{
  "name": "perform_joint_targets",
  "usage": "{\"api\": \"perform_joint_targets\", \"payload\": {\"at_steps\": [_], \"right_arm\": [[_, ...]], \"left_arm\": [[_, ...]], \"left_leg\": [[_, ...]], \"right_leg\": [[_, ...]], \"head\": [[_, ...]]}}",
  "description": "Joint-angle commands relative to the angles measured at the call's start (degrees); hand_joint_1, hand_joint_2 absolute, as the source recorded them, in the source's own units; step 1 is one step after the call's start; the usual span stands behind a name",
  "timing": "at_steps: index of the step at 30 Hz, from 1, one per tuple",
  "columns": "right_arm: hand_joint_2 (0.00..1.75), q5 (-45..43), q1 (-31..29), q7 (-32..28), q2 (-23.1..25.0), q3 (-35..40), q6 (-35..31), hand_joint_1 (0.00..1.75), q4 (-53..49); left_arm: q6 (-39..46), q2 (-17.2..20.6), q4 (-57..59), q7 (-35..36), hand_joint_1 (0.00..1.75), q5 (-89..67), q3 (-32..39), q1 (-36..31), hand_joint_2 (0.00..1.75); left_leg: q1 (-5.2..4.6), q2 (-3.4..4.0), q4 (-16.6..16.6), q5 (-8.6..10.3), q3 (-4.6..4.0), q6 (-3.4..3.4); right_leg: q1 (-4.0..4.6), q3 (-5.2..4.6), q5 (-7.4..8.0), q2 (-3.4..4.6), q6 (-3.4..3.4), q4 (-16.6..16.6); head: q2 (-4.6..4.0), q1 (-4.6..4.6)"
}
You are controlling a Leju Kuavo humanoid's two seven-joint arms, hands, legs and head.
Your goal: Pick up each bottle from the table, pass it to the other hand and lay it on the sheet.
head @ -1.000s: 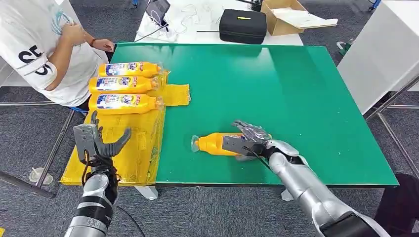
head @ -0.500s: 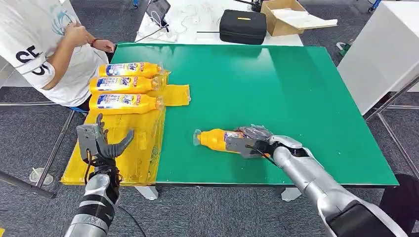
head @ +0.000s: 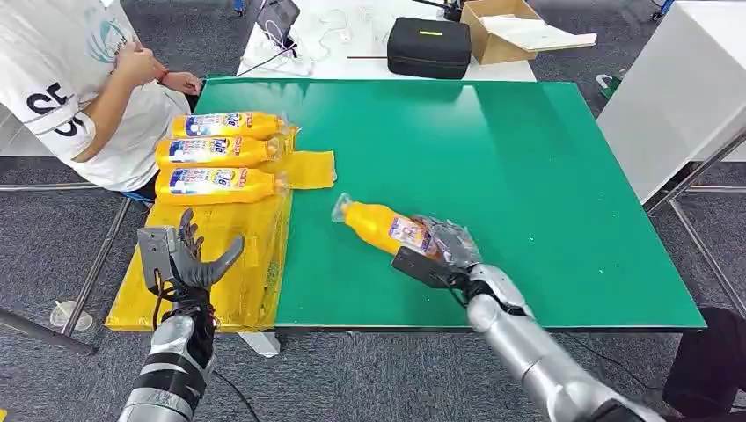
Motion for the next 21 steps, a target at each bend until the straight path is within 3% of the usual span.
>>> {"api": "perform_joint_targets", "payload": {"at_steps": [1, 3, 7, 9, 14, 21], "right_arm": [[1.75, 4.92, 10.09, -11.15, 10.47, -20.28, -20.92, 1.75, -21.95], [1.75, 3.09, 13.09, -14.76, 12.12, -23.05, -24.34, 1.75, -28.56], [1.75, 2.42, 15.00, -18.99, 14.07, -26.81, -24.86, 1.75, -29.76], [1.75, 0.93, 14.12, -20.81, 13.82, -26.96, -23.32, 1.75, -25.42], [1.75, 0.16, 13.33, -22.49, 13.89, -26.43, -22.64, 1.75, -21.90], [1.75, -1.87, 11.69, -26.52, 17.70, -18.25, -12.39, 1.75, -5.65]], "left_arm": [[-9.89, 0.07, -5.83, 2.93, 0.00, 7.43, -2.98, 2.46, 1.75], [-12.08, 0.02, -7.62, 3.76, 0.00, 8.65, -5.66, 2.32, 1.75], [-15.85, 0.42, -9.12, 5.22, 0.00, 10.89, -9.20, 2.07, 1.75], [-21.28, 1.35, -9.72, 6.91, 0.00, 14.96, -11.63, 2.38, 1.75], [-23.61, 2.02, -9.75, 7.22, 0.00, 17.09, -12.60, 2.83, 1.75], [-28.78, 3.63, -10.84, 5.64, 0.00, 17.97, -19.13, 3.45, 1.75]], "left_leg": [[-0.02, -0.06, -0.02, -0.06, 0.05, 0.04], [-0.02, -0.25, 0.06, -0.03, -0.17, 0.05], [-0.03, -0.47, 0.04, -0.08, -0.20, 0.09], [-0.06, -0.45, 0.02, -0.11, -0.09, 0.12], [-0.07, -0.26, -0.03, -0.08, -0.15, 0.11], [-0.01, -0.06, -0.20, -0.15, 0.19, 0.09]], "right_leg": [[0.01, 0.05, -0.13, -0.14, -0.09, 0.03], [0.00, -0.04, -0.18, -0.26, -0.06, 0.08], [0.00, 0.02, -0.24, -0.46, -0.07, 0.05], [-0.03, 0.12, -0.26, -0.46, -0.08, 0.03], [-0.06, 0.06, -0.22, -0.25, 0.03, -0.03], [0.01, 0.29, -0.21, -0.08, -0.02, -0.21]], "head": [[0.00, 0.06], [0.00, 0.11], [0.00, 0.11], [0.00, 0.13], [0.02, 0.11], [0.00, 0.11]]}}
